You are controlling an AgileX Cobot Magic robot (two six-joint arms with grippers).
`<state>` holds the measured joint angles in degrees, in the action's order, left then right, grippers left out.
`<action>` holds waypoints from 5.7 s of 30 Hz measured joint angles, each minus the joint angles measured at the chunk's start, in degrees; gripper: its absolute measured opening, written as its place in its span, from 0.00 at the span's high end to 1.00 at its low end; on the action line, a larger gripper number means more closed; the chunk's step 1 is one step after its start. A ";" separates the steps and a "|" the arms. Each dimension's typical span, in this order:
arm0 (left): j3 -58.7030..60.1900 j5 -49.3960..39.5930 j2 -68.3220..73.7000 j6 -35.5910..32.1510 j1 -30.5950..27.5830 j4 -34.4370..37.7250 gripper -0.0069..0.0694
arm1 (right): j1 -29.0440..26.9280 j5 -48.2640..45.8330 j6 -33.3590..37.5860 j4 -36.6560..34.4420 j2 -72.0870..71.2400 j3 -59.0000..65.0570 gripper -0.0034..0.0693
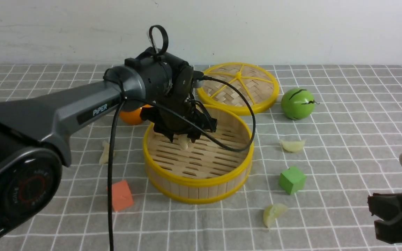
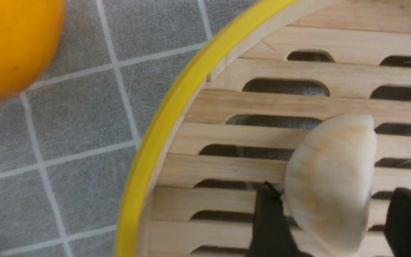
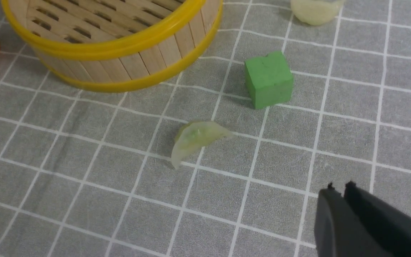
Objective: Put the dumplings into the steamer on the table with the grey tablecloth.
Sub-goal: 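Place the dumpling into the bamboo steamer basket with the left gripper, then reach for and grasp a dumpling on the table with the left gripper, then place the dumpling into the bamboo steamer basket with the left gripper, then reach for and grasp a dumpling lying on the table beside the steamer, then place the dumpling in the bamboo steamer basket with the right gripper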
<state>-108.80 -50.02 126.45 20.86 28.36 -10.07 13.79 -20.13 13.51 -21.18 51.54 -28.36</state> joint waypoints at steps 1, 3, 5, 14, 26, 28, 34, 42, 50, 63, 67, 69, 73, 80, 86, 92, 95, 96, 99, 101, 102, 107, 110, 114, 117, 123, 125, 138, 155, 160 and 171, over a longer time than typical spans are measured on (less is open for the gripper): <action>-0.07 -1.41 -1.25 0.00 0.00 -1.50 0.30 | 0.00 0.00 0.00 0.00 0.00 0.00 0.90; -0.26 -4.27 -4.31 0.22 -0.33 -4.60 0.28 | 0.00 -0.18 0.00 0.06 0.00 0.00 0.89; -0.46 -7.04 -8.03 1.51 -1.86 -7.29 0.28 | 0.00 -0.55 0.00 0.06 0.00 0.00 0.89; 18.08 -1.70 -11.76 3.22 -16.84 -0.49 0.33 | 0.00 -1.00 0.00 -0.24 0.00 0.00 0.87; 24.86 9.33 -10.30 -2.13 -18.96 4.97 0.35 | 0.00 -0.07 0.00 -0.46 0.00 0.00 0.86; 24.68 9.95 -10.30 -2.72 -18.25 4.97 0.36 | 0.00 -0.07 0.00 -0.46 0.00 0.00 0.86; 24.13 13.73 -10.01 -2.97 -17.81 3.56 0.36 | 0.00 -0.02 0.00 -0.51 0.00 0.00 0.85; 23.93 14.81 -7.01 -2.97 -17.81 0.03 0.50 | 0.00 -0.02 0.00 -0.94 0.00 0.00 0.85; 22.19 11.93 -9.97 -2.97 -17.49 0.52 0.66 | 0.00 -0.07 0.00 -1.36 0.00 0.00 0.83; 18.60 9.52 -18.55 -4.44 -0.58 12.82 0.66 | 0.00 -0.06 0.00 -1.36 0.00 0.00 0.82; 18.60 17.26 -14.59 -4.61 3.06 12.77 0.66 | 0.00 0.10 0.00 -1.36 0.00 0.00 0.81; 18.60 20.68 -12.65 -4.49 3.49 12.72 0.66 | 0.00 0.10 0.00 -1.36 0.00 0.00 0.81; 18.60 26.09 -8.75 -4.43 3.55 12.41 0.66 | 0.00 0.10 0.00 -1.36 0.00 0.00 0.80; 18.60 29.91 -4.60 -4.32 3.38 11.01 0.61 | 0.00 -0.12 0.00 -1.30 0.00 0.00 0.79; 18.60 29.74 -6.00 -4.26 3.38 10.88 0.38 | 0.00 -1.61 -1.00 -2.16 0.00 -0.20 0.77; 18.60 24.81 -16.74 -4.26 3.38 8.51 0.31 | 0.00 -8.17 -1.85 -3.66 0.31 -4.28 0.66; 18.60 18.23 -24.43 -4.26 3.38 4.79 0.36 | 0.00 -10.27 -2.07 -4.56 2.21 -7.22 0.57; 18.60 14.20 -27.72 -4.26 3.38 2.89 0.40 | 0.00 -10.56 -2.16 -5.56 3.91 -8.37 0.53; 18.60 4.49 -34.44 -4.26 3.38 -0.77 0.53 | 0.00 -10.49 -2.22 -7.76 10.02 -10.83 0.47; 19.45 -1.94 -38.26 -4.26 3.38 -2.36 0.64 | 0.00 -10.34 -2.22 -8.09 15.92 -14.09 0.43; 20.60 -3.49 -40.13 -4.26 3.38 -2.63 0.69 | 0.00 -10.34 -2.07 -7.41 19.08 -16.28 0.43; 29.97 -4.60 -49.01 -4.26 3.38 -2.18 0.90 | 0.00 -14.68 0.96 1.13 35.21 -32.46 0.42; 37.77 -4.72 -54.45 -4.26 3.38 -1.04 0.93 | 0.00 -18.42 4.61 8.97 45.38 -44.30 0.42; 47.45 -5.24 -59.98 -4.26 3.38 -0.59 0.93 | 0.00 -23.64 5.76 16.26 56.96 -57.24 0.42; 52.24 -6.89 -63.29 -4.26 3.38 -1.00 0.93 | 0.00 -29.16 5.94 18.14 64.87 -65.34 0.42; 58.84 -12.45 -71.86 -4.26 3.38 -5.19 0.93 | 0.00 -35.71 10.36 18.78 74.92 -75.80 0.42; 59.65 -13.01 -73.79 -4.26 3.38 -6.41 0.93 | 0.00 -35.45 11.39 18.85 75.57 -76.82 0.42; 63.26 -10.75 -86.06 -4.26 3.38 -17.69 0.93 | 0.00 -31.04 7.54 19.23 79.03 -78.67 0.43; 71.55 -11.36 -94.46 11.11 3.38 -17.51 0.93 | 0.22 -42.23 -2.75 5.18 72.06 -86.45 0.66; 82.22 -2.53 -102.95 12.29 3.38 -17.91 0.93 | 4.87 -41.75 -1.95 -13.93 69.60 -88.50 0.66; 88.42 6.33 -116.51 12.52 3.38 -21.67 0.93 | 17.49 -30.90 -5.05 -21.46 82.20 -88.27 0.66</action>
<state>-20.39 -43.69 9.94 33.38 31.74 -31.74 31.29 -51.03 8.46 -42.64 133.74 -116.62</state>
